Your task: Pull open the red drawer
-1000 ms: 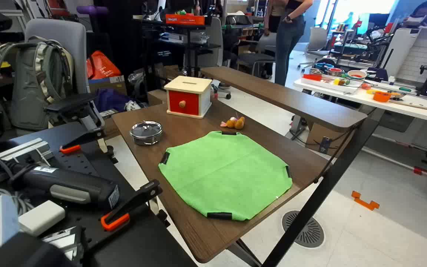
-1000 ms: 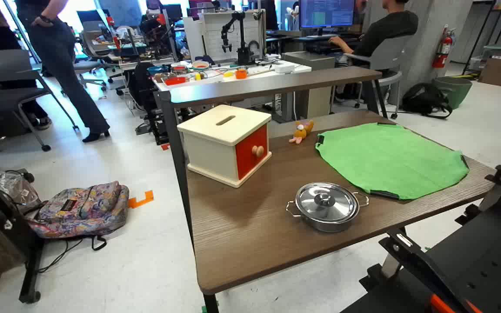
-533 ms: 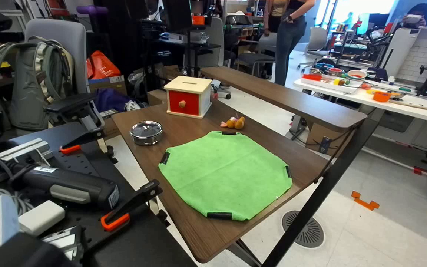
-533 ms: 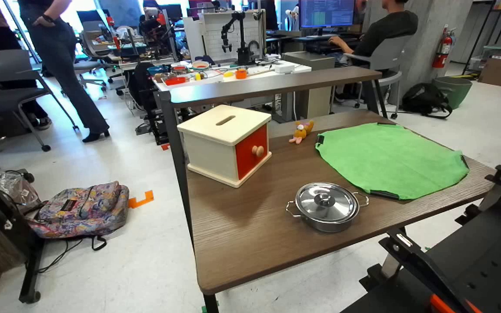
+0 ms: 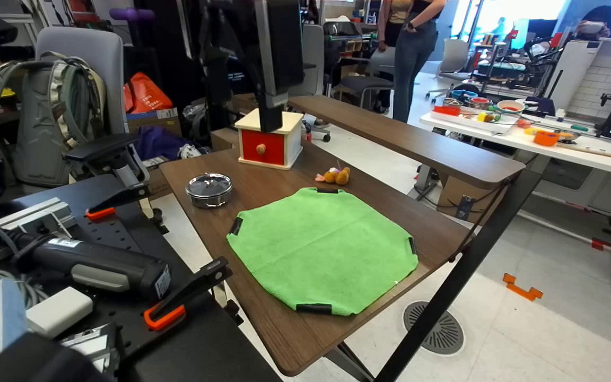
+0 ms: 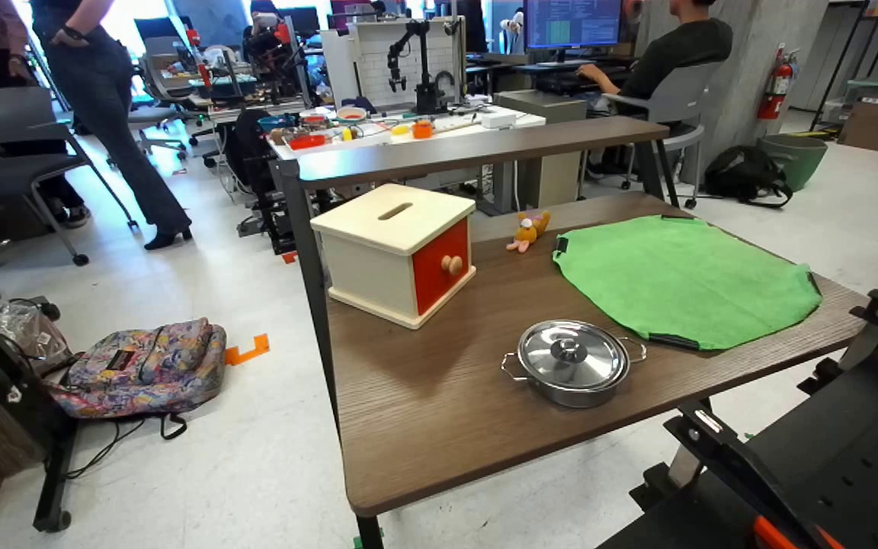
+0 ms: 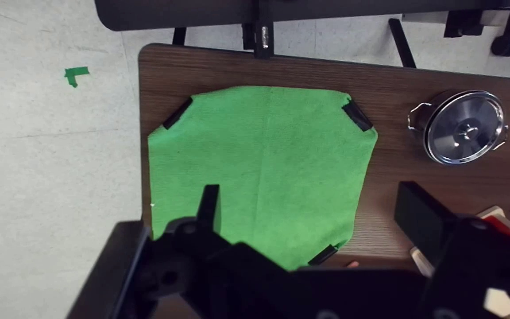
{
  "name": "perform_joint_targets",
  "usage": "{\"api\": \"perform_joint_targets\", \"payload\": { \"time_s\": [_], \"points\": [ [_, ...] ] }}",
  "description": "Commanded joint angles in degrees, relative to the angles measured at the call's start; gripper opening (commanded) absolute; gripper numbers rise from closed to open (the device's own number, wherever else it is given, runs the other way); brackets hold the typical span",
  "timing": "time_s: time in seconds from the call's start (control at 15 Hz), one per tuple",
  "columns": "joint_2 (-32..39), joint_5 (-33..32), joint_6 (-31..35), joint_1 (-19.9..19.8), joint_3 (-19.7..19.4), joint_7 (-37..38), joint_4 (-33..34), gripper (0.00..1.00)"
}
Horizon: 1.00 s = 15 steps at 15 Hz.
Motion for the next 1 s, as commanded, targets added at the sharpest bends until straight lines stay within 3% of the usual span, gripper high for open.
{"api": "perform_joint_targets", "payload": {
  "time_s": [0.0, 0.4, 0.6, 0.93],
  "points": [
    [12.6, 6.8, 2.9, 2.9, 2.6, -4.9, 6.4, 1.0],
    [29.9, 11.7, 3.3, 1.7, 13.0, -8.1, 17.0, 1.0],
    [37.2, 7.6, 3.8, 2.0, 17.0, -5.3, 22.9, 1.0],
    [46.6, -0.4, 4.5, 4.0, 19.4, -0.6, 33.2, 1.0]
  ]
}}
